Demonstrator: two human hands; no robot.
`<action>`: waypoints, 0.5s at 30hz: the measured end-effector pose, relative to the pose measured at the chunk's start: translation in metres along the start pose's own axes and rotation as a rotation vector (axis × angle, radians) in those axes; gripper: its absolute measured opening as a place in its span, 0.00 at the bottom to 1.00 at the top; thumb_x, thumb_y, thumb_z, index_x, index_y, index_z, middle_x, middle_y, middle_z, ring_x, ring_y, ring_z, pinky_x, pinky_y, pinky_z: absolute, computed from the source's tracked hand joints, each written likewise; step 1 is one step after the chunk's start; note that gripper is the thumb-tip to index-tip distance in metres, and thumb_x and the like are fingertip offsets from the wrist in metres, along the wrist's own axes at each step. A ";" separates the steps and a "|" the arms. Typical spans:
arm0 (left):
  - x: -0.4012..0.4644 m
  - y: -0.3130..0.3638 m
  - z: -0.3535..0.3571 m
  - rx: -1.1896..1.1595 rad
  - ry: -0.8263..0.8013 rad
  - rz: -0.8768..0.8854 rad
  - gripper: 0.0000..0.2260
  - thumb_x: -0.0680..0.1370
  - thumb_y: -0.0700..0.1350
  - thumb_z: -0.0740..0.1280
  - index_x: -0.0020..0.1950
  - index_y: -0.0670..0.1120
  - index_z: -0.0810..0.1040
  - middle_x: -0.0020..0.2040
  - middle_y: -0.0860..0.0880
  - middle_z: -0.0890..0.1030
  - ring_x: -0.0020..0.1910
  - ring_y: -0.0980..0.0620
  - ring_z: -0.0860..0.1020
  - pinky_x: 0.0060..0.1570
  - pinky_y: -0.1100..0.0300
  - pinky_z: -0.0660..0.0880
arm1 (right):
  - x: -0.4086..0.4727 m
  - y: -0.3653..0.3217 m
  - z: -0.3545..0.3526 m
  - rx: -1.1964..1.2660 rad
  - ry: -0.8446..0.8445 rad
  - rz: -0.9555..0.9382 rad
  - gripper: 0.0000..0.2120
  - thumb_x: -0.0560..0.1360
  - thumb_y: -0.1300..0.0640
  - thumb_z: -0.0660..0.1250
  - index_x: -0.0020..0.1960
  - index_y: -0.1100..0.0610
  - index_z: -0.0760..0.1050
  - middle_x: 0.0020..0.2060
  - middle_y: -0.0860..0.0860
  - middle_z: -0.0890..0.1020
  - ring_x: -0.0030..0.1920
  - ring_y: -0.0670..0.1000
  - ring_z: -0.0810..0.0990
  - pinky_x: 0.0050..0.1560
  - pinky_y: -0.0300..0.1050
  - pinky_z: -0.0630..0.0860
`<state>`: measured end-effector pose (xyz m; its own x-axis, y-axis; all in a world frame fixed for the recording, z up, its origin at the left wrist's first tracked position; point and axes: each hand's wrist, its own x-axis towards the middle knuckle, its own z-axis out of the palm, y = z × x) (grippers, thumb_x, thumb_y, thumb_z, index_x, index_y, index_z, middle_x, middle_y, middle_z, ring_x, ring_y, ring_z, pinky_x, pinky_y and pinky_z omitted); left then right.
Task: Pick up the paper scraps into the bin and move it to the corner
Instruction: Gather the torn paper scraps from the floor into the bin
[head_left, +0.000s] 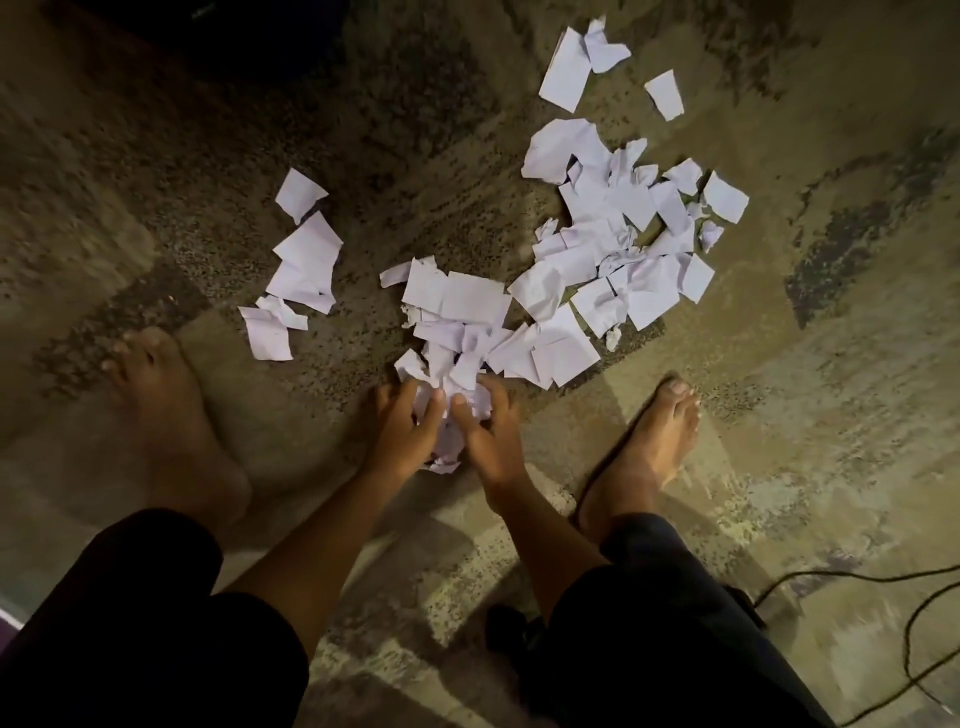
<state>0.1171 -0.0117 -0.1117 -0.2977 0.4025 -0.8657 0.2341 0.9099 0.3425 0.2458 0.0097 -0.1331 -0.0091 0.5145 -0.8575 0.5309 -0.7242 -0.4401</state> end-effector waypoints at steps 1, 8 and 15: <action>-0.002 -0.001 0.002 -0.054 -0.021 0.021 0.17 0.87 0.54 0.61 0.67 0.44 0.78 0.64 0.42 0.76 0.62 0.44 0.77 0.56 0.57 0.69 | -0.001 -0.003 0.004 0.008 -0.015 -0.001 0.30 0.74 0.27 0.68 0.73 0.37 0.72 0.71 0.55 0.72 0.70 0.58 0.78 0.66 0.64 0.81; -0.022 0.000 0.002 -0.330 -0.092 -0.009 0.16 0.90 0.51 0.56 0.74 0.50 0.76 0.58 0.58 0.80 0.58 0.56 0.81 0.67 0.46 0.79 | -0.014 -0.016 0.006 0.039 -0.065 0.012 0.22 0.83 0.44 0.69 0.76 0.41 0.71 0.73 0.52 0.69 0.74 0.55 0.73 0.72 0.61 0.77; -0.046 0.011 -0.025 -0.341 -0.086 0.032 0.11 0.89 0.51 0.56 0.62 0.55 0.79 0.56 0.52 0.85 0.56 0.53 0.84 0.62 0.42 0.82 | -0.047 -0.052 -0.005 0.100 -0.061 -0.063 0.17 0.80 0.42 0.72 0.67 0.31 0.75 0.69 0.50 0.76 0.68 0.50 0.81 0.66 0.56 0.83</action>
<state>0.1104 -0.0173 -0.0594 -0.2129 0.4347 -0.8751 -0.0852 0.8839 0.4598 0.2225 0.0255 -0.0685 -0.0930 0.5333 -0.8408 0.4402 -0.7355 -0.5151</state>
